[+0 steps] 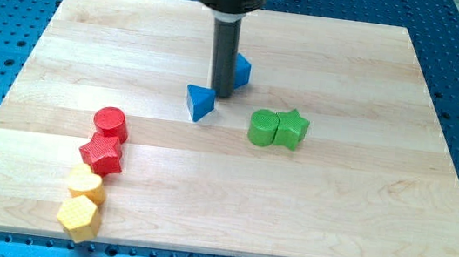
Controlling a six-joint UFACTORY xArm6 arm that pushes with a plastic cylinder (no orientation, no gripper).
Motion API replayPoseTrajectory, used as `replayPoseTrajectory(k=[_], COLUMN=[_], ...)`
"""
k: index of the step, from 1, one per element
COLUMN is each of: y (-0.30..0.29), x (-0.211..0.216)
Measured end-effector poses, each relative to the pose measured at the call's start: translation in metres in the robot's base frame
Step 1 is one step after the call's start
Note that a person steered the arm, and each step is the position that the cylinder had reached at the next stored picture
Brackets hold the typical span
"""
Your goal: Move the triangle to the left of the cune
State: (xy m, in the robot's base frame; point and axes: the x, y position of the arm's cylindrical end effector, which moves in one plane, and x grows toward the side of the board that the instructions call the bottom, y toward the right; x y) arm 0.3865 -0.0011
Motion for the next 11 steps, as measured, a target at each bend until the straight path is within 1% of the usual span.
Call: replayPoseTrajectory(k=[1, 2, 3, 5, 6, 7, 8, 9, 10, 11], y=[0.042, 0.016, -0.009, -0.005, -0.021, -0.068, -0.091, -0.091, -0.137, -0.149], x=[0.045, 0.087, 0.089, 0.068, 0.066, 0.038, 0.017, 0.001, -0.001, -0.016])
